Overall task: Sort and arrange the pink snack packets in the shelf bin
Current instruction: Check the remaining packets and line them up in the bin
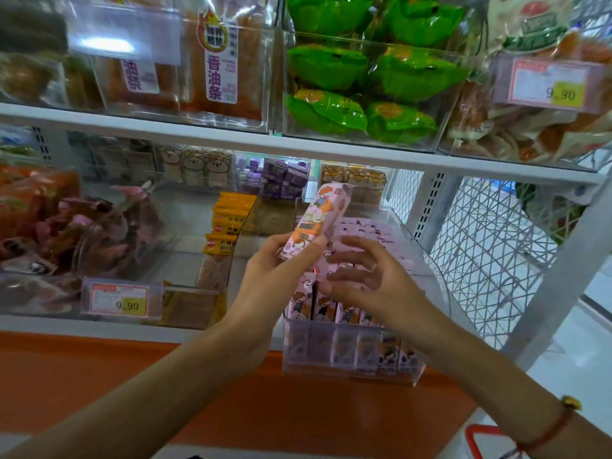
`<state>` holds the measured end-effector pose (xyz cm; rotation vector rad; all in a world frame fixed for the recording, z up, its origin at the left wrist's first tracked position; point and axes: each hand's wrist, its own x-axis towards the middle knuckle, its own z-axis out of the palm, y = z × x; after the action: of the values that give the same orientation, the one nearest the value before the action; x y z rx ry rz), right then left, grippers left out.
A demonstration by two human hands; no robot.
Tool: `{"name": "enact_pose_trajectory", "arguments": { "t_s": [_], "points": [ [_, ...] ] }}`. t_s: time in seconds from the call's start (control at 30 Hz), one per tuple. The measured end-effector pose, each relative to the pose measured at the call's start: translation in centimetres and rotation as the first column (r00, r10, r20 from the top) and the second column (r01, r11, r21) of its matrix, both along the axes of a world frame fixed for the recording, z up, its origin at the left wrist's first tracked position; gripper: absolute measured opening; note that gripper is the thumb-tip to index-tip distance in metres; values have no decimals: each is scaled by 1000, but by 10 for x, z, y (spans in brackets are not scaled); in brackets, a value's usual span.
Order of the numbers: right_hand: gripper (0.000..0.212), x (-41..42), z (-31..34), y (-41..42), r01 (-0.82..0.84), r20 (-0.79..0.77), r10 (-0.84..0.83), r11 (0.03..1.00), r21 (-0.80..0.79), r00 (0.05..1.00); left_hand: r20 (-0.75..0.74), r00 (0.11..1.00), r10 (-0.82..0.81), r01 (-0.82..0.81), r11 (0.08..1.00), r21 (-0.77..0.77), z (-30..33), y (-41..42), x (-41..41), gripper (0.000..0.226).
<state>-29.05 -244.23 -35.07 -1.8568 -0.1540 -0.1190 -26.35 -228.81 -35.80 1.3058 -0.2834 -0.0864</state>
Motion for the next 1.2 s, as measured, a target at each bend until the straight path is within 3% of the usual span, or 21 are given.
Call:
{"name": "enact_pose_trajectory", "arguments": {
  "t_s": [0.13,0.23,0.43,0.53,0.6,0.67,0.77,0.9,1.0,1.2],
  "points": [
    [49,0,-8,14,53,163,-81,984,168,983,108,994,-34,37,999,-31,7,-8,-14,34],
    [54,-4,-5,17,63,256,-110,981,186,960,115,993,-33,35,999,-20,11,-9,-15,24],
    [48,-9,-2,13,110,362,-93,994,-26,928,303,950,-73,14,981,193,12,-4,-11,15],
    [45,-8,0,3,83,325,-35,987,-136,945,400,916,-41,-106,935,340,14,3,-4,39],
    [45,-6,-1,-6,55,277,6,975,-214,961,422,906,-20,-137,931,338,16,11,3,65],
    [47,-3,-2,-11,42,260,37,956,-292,965,459,886,-65,-93,945,314,18,19,7,73],
    [46,2,-5,-13,31,267,63,943,-332,962,499,859,-116,-87,927,366,23,28,11,53],
    [50,32,-3,-23,55,190,16,932,-359,982,519,841,153,-290,937,193,26,42,25,39],
    [46,78,0,-35,137,180,-42,820,-556,983,507,797,328,-422,903,79,24,48,41,35],
    [32,163,-9,-28,118,141,5,519,-846,990,498,793,352,-453,886,96,9,42,64,36]
  ]
}}
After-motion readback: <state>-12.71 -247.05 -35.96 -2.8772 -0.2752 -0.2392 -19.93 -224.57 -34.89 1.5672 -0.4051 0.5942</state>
